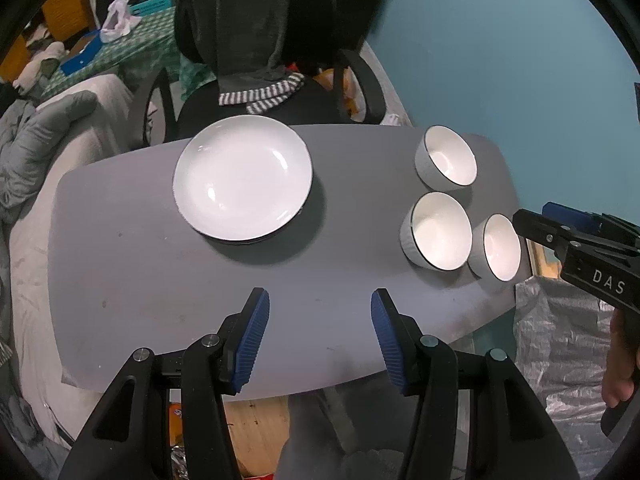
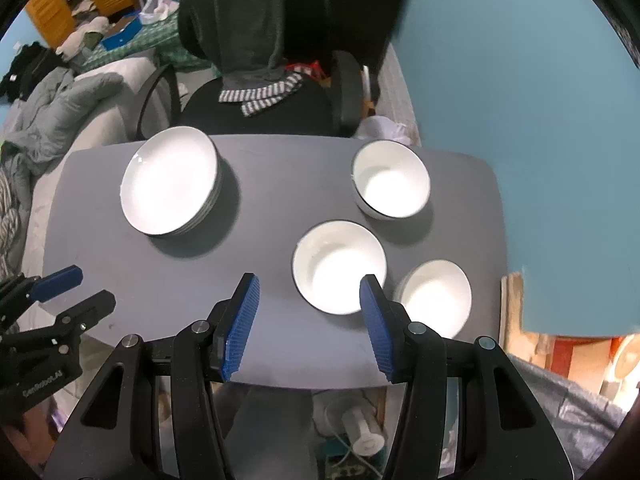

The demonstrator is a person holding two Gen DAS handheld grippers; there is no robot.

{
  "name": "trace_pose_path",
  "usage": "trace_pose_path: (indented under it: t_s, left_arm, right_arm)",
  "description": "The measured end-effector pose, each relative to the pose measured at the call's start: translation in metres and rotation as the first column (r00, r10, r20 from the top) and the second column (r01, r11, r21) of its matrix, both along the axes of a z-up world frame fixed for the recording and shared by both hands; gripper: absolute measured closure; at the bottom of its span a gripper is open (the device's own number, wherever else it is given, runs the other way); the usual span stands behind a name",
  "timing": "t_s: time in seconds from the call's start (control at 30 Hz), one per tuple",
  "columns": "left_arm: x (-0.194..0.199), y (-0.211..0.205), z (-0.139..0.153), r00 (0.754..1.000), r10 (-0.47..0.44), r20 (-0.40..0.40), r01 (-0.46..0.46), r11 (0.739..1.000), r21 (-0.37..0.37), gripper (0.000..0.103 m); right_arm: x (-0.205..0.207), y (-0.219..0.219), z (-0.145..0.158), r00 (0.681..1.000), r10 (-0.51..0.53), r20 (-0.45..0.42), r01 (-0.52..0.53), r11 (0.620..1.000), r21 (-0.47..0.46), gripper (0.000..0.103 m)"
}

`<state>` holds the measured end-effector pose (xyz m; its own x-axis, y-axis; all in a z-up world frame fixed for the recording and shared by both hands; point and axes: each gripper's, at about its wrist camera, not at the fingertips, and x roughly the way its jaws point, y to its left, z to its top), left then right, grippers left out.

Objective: Organize plates and bowls

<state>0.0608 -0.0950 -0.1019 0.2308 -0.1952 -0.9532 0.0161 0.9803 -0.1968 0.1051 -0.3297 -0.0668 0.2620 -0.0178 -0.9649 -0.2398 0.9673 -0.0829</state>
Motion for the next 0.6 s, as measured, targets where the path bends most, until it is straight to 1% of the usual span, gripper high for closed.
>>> trace_pose_path:
  t_s: [0.27,0.3,0.33,0.37,0.5,0.6]
  left_arm:
    - [0.008,-0.023,-0.003,0.998,-0.057,-0.007,0.057,0.998,0.022,0.049]
    - [0.011,-0.028,-0.006,0.998,-0.065,-0.015,0.065,0.998,0.025,0.049]
    - [0.012,-0.03,-0.007,0.998,-0.067,-0.021,0.068,0.997,0.026,0.049]
    - [0.016,-0.035,-0.01,0.997,-0.073,-0.035,0.074,0.997,0.027,0.049]
    - [0.025,-0.048,-0.015,0.995,-0.086,-0.045,0.087,0.996,0.03,0.049]
    - [0.033,-0.058,-0.019,0.994,-0.094,-0.049,0.095,0.995,0.018,0.049]
  right_arm:
    - [-0.006,-0.027,-0.002,0.997,-0.075,-0.015,0.075,0.997,0.008,0.051]
    - [-0.006,-0.03,-0.003,0.996,-0.082,-0.015,0.083,0.997,0.007,0.049]
    - [-0.006,-0.033,-0.003,0.996,-0.089,-0.013,0.089,0.996,0.009,0.04]
    - [-0.005,-0.037,-0.003,0.995,-0.095,-0.007,0.095,0.995,0.015,0.037]
    - [0.001,-0.054,-0.006,0.992,-0.129,-0.005,0.129,0.991,0.047,0.037]
    - [0.007,-0.065,-0.012,0.988,-0.156,-0.014,0.157,0.986,0.055,0.037]
